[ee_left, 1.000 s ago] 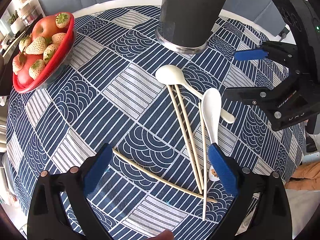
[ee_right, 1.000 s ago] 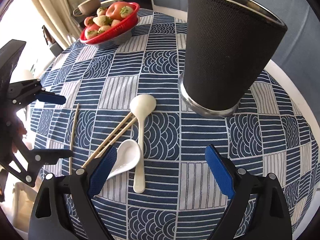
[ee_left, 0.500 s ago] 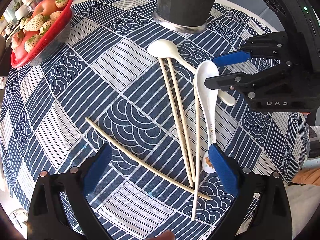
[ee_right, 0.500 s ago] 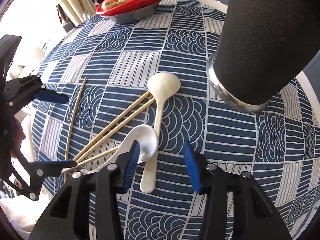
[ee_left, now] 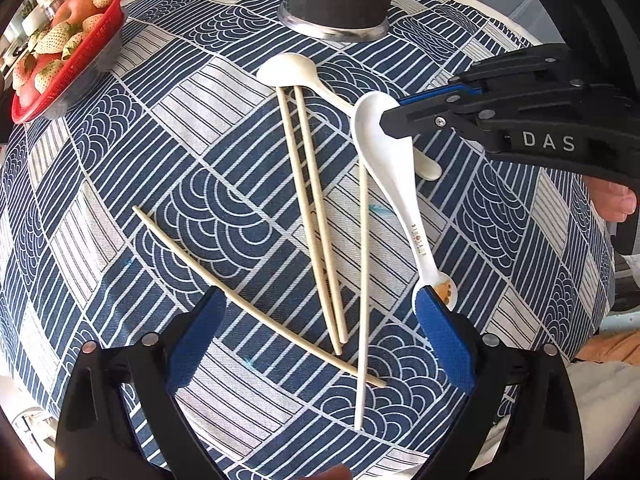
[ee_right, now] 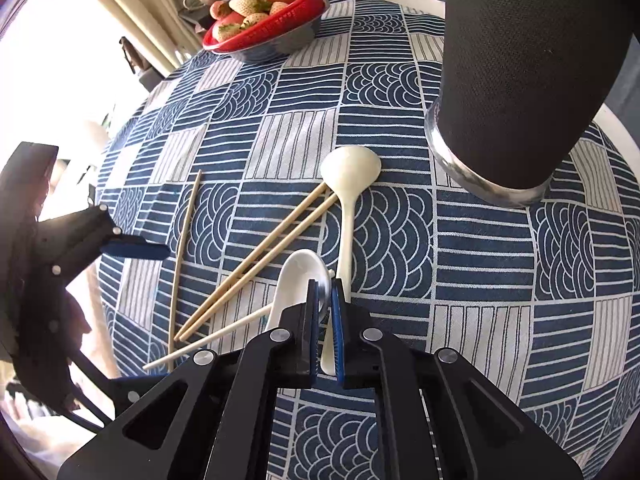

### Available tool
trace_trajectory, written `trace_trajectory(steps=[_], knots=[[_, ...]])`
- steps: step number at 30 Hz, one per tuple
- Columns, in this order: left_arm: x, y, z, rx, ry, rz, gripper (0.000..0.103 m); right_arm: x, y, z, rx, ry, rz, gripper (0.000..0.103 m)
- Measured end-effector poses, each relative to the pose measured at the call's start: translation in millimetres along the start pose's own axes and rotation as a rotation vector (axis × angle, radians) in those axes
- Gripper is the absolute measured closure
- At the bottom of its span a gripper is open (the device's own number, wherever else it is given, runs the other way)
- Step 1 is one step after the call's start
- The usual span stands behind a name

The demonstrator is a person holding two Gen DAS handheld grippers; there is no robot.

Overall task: Organize utensils
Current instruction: 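Move the right gripper to the white ceramic spoon handle and close, then lift the white ceramic spoon with the right gripper over the black holder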

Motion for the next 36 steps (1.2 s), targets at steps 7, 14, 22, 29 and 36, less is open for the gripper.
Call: trace_trajectory(steps=[7,14,22,29,36], knots=[[-4,11,-29,0.014,-0.066,-0.008,0.028,9,-4,0,-0.036,0.013,-0.024,0.098],[-8,27,-56,-0.006,-0.109,-0.002,0.034,23,3,0,-0.078,0.042,-0.085,0.098],[-4,36,-41,0.037,-0.097,0.026,0.087,44,13,-4,-0.150,0.104,-0.161,0.098],[10,53,-36,0.005,-0.095,0.015,0.089,66,21,-11,-0.182,0.096,-0.217,0.098],[35,71,-32,-0.066,-0.087,-0.027,0.089,93,37,-9,-0.196,0.074,-0.276,0.098]])
Point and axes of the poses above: each gripper's, at about its wrist camera, not at the fingertips, and x roughly against the way its jaws point, z to its left, y to its top, the point moved 9 cm from there along -x, roughly the way its jaws point, and after that the axes turned 3 degrees about -z, right-handed, at the moved point
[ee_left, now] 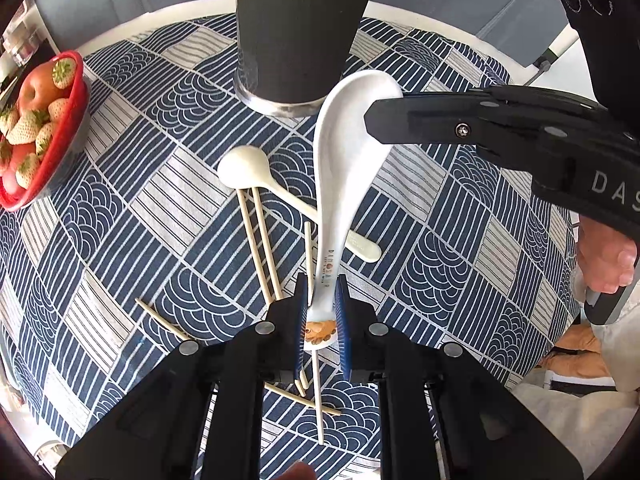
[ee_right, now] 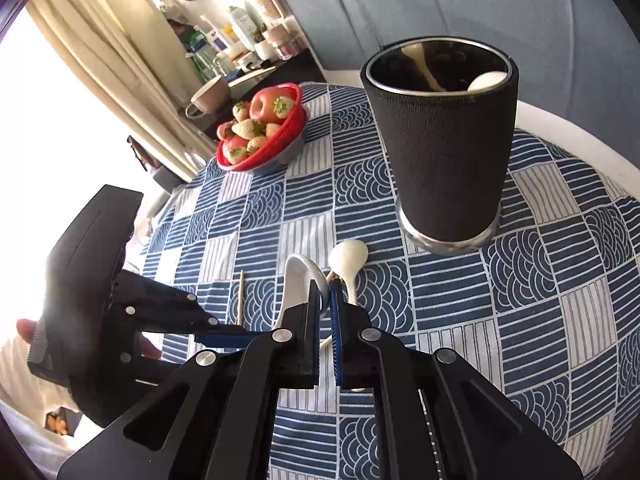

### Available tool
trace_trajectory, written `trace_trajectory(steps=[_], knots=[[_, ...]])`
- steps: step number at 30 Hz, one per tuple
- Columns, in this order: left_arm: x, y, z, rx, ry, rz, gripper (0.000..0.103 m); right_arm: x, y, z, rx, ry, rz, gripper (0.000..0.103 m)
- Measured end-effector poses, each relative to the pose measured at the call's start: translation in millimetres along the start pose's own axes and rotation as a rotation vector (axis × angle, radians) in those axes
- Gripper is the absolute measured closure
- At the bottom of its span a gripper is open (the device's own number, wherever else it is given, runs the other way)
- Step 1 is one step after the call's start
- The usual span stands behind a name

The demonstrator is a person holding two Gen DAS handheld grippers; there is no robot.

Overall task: Organize utensils
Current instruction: 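Lift the white ceramic spoon with the right gripper over the black holder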

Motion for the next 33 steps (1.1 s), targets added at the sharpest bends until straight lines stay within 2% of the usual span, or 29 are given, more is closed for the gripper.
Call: trace_trajectory(steps=[10,27,33], knots=[[28,24,-5,-0.162,-0.039,-0.060,0.089,36,20,6,-0.037,-0.095,-0.093,0.098],[69,73,-7,-0.342,-0.122,-0.198,0.088,88,57,31,0.001,-0.318,-0.231,0.098],[82,93,-5,-0.409,-0.109,-0.260,0.088,100,72,35,0.014,-0.372,-0.289,0.098]])
Point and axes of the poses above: each gripper's, at about its wrist camera, not at the fingertips, and x roughly against the way its jaws point, z to its left, y to its top, the point moved 9 cm from there along -x, roughly the way its jaws point, and after that the axes turned 3 degrees about -z, right-handed, at the moved point
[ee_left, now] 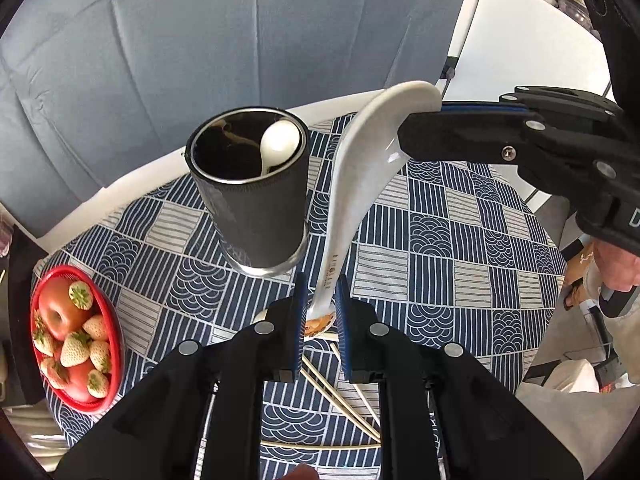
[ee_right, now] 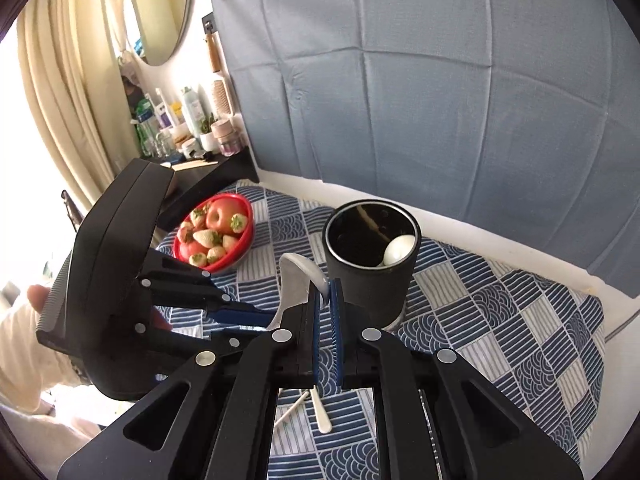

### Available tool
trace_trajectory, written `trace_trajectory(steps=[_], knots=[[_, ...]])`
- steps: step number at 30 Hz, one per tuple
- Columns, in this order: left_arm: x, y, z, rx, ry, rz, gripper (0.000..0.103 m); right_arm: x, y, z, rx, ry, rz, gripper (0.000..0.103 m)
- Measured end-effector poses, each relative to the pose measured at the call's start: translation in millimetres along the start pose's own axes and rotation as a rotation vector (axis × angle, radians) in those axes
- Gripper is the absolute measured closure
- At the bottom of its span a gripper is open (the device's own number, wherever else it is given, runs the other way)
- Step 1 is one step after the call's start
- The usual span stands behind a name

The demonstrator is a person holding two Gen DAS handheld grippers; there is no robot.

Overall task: Organize utensils
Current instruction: 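Lift the white ceramic spoon with the right gripper over the black holder, then drop the white spoon into the holder and open the right gripper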

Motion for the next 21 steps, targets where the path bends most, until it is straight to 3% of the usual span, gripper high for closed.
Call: trace_trajectory(steps=[14,21], knots=[[-3,64,26,-0.010,0.044,-0.033,0.088,0,52,-27,0.020,-0.019,-0.095,0.097],[-22,85,39,-0.009,0.072,-0.026,0.088,-18,67,-44,0.046,-0.029,-0.094,0.097]])
Point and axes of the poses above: each gripper's, at about its wrist camera, not at the fingertips, and x roughly against the way its jaws point, z to its left, y to its top, the point moved 9 cm from there along -x, roughly the way its jaws point, and after that the axes turned 3 degrees about -z, right-handed, at the moved point
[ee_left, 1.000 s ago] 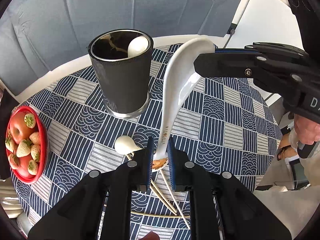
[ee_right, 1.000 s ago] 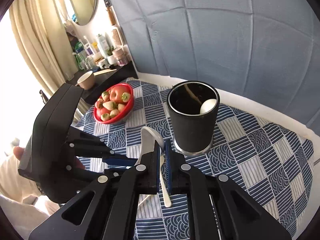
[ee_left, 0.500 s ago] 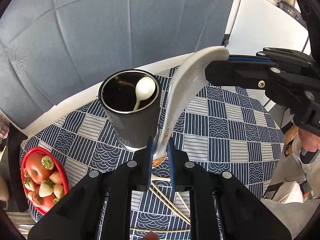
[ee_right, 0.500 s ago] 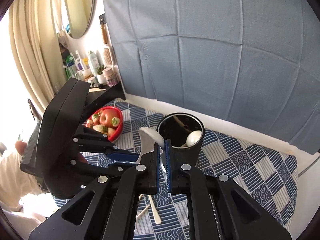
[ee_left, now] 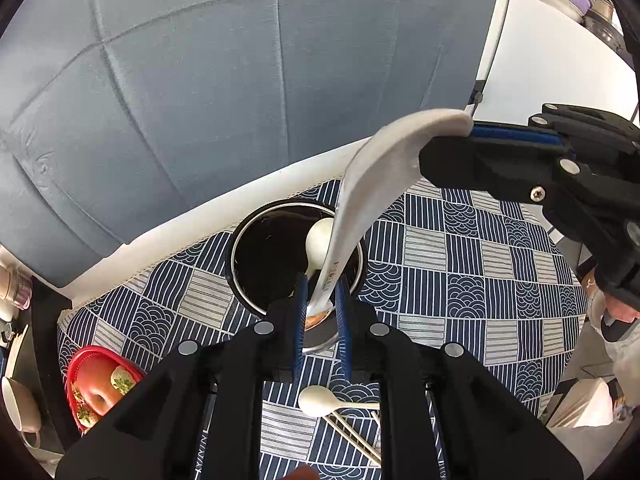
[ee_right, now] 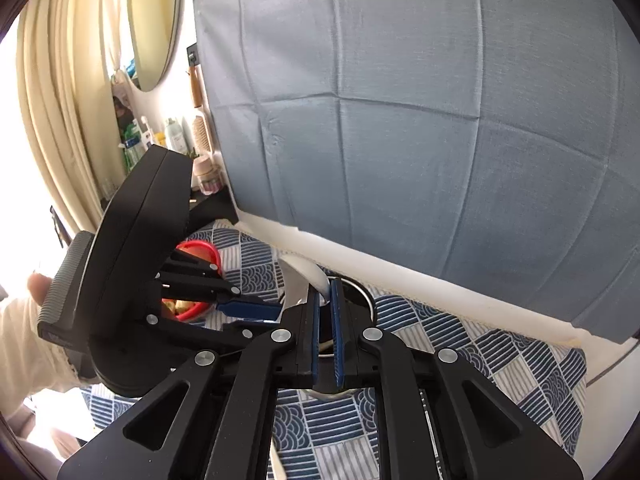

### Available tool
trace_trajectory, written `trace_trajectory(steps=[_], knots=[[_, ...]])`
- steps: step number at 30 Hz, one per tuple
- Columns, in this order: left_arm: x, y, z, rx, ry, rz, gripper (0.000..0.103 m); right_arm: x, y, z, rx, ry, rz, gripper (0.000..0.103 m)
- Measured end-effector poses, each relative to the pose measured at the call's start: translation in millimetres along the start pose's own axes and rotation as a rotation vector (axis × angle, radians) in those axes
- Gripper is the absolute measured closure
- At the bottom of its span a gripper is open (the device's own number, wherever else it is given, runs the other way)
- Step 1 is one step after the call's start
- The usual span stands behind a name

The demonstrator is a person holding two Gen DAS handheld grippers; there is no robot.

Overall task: Organize utensils
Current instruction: 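Drop the white spoon into the holder and open the right gripper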

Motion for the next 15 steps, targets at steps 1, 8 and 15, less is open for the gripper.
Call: trace_trajectory(steps=[1,8,15], knots=[[-2,3,1,0.002,0.005,-0.004,0.088,-2,1,-2,0.005,-0.002,-0.002,0.097],[-14,14,11,0.033,0.022,-0.005,0.088,-14,7,-11,0.007,0.013,-0.009,0.096],[-15,10,22,0.090,0.023,-0.020,0.032,-15,0,-19,0.037,-0.034,-0.003,0.055]])
Point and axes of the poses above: each gripper's, at about its wrist camera, not at the fingertips, and x roughly against the way its jaws point, z to its left, y to its top, the point moved 9 cm from there along -x, roughly the way its jaws point, and after that the axes turned 3 degrees about -z, right-handed, at the moved point
